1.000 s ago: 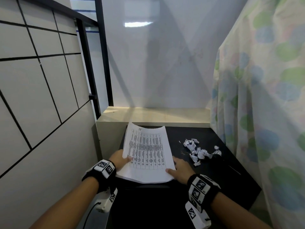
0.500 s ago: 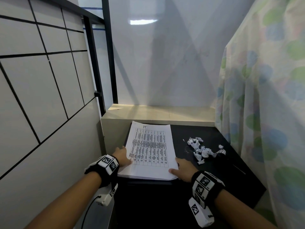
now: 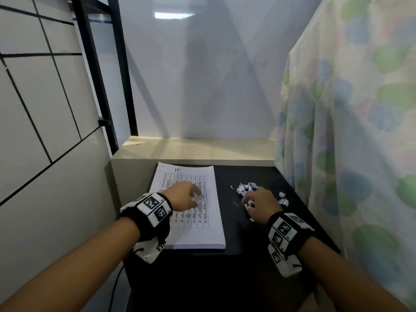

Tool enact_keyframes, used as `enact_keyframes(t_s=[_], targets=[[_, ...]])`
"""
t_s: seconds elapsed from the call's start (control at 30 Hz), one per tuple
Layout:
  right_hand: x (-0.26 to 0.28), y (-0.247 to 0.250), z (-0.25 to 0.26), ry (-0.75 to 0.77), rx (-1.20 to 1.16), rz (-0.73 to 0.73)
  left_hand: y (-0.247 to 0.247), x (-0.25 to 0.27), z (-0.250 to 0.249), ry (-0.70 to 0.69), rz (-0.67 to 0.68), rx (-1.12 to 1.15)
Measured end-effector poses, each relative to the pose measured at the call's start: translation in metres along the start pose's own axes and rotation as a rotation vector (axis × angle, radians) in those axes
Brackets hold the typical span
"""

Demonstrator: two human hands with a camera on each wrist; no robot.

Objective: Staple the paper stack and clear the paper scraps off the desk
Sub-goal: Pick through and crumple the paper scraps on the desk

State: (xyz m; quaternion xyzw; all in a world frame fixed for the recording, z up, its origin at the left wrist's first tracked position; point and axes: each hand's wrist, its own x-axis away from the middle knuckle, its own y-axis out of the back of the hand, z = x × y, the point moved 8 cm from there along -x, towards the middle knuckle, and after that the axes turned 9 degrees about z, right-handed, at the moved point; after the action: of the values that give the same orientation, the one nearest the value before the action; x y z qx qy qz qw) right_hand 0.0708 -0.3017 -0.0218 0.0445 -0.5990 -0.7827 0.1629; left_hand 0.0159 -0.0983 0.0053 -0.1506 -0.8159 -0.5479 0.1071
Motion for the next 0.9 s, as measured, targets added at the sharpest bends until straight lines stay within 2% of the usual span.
enact_keyframes(t_s=[0.07, 0.17, 0.33, 0.47, 0.57, 0.7, 0.83, 0.9], targets=[[-0.012, 0.005, -0.007, -0.015, 0.069, 0.028, -0.001, -0.018, -0.028, -0.063, 0.034, -0.056], [-0.03, 0.001, -0.015, -0.01, 0.107, 0.183, -0.006, -0.047, -0.057, -0.102, 0.086, -0.146], [-0.05, -0.01, -0.013, 0.068, 0.215, 0.357, -0.021, -0.091, -0.074, -0.118, 0.148, -0.254], [-0.069, -0.006, -0.02, 0.051, 0.204, 0.362, -0.031, -0.117, -0.076, -0.123, 0.181, -0.267], [-0.08, 0.012, -0.022, 0.035, 0.171, 0.306, -0.036, -0.131, -0.076, -0.116, 0.211, -0.278], [-0.083, 0.028, -0.027, 0.034, 0.08, 0.254, -0.034, -0.15, -0.074, -0.119, 0.152, -0.234], [-0.071, 0.006, -0.029, 0.06, 0.147, 0.391, -0.037, -0.167, -0.081, -0.137, 0.146, -0.107], [-0.073, -0.003, -0.027, 0.069, 0.179, 0.439, -0.044, -0.172, -0.089, -0.151, 0.19, -0.147]])
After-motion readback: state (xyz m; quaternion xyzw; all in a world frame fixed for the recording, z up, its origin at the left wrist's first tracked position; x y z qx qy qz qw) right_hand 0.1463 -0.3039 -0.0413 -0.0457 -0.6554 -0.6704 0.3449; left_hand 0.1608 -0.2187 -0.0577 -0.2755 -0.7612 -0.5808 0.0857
